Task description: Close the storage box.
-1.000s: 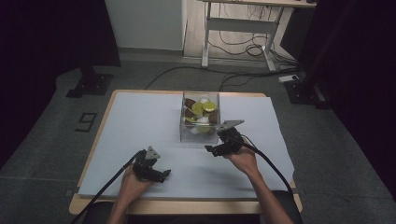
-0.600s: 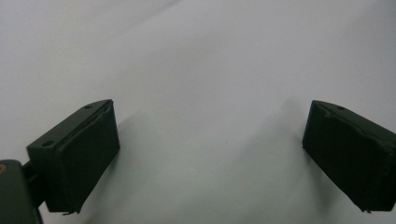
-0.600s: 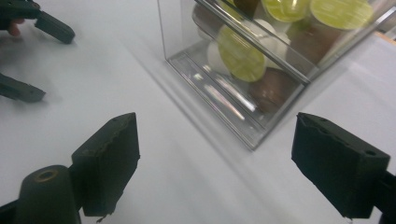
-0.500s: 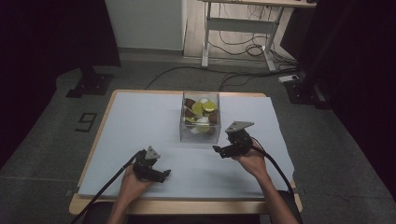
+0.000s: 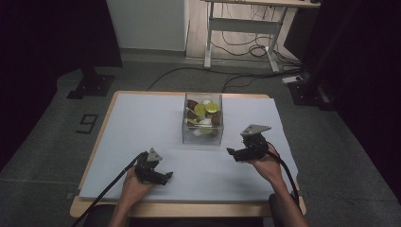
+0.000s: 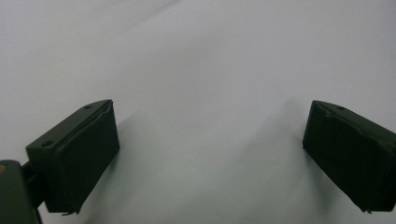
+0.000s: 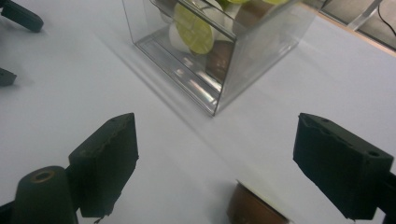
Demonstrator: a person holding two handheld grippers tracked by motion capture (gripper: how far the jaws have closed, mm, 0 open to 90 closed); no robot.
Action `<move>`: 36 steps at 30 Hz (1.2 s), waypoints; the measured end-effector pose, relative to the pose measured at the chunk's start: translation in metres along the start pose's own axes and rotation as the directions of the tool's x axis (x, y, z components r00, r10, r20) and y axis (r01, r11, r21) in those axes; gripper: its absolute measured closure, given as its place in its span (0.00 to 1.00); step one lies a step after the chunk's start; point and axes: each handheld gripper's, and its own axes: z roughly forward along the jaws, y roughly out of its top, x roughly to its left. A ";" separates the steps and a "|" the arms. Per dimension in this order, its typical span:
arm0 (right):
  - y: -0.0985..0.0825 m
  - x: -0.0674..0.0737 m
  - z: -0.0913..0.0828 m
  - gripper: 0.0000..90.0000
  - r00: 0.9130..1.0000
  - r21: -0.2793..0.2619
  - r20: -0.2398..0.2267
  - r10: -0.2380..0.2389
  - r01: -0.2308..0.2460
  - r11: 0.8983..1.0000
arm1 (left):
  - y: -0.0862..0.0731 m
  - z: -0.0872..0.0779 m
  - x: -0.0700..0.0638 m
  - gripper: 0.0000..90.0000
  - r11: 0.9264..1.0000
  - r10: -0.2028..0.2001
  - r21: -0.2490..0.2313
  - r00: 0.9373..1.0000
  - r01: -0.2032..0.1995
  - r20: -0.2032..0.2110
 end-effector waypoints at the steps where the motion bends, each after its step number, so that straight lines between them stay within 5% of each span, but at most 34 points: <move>1: -0.002 -0.001 -0.001 0.15 1.000 -0.001 0.002 0.006 -0.006 1.000 | 0.000 0.000 0.000 0.03 1.000 0.001 0.000 1.000 -0.001 -0.002; 12: -0.026 -0.012 -0.004 0.09 0.996 0.015 0.043 0.074 -0.075 0.997 | 0.000 0.001 0.000 0.00 1.000 -0.009 0.007 1.000 0.009 -0.010; 23: -0.048 -0.018 0.004 0.01 0.993 0.066 0.082 0.089 -0.095 0.993 | 0.000 0.001 0.000 0.00 1.000 -0.008 0.008 1.000 0.008 -0.010; 36: -0.074 -0.029 0.017 0.00 0.989 0.111 0.067 0.130 -0.137 0.984 | 0.000 0.001 0.000 0.00 1.000 -0.009 0.007 1.000 0.009 -0.010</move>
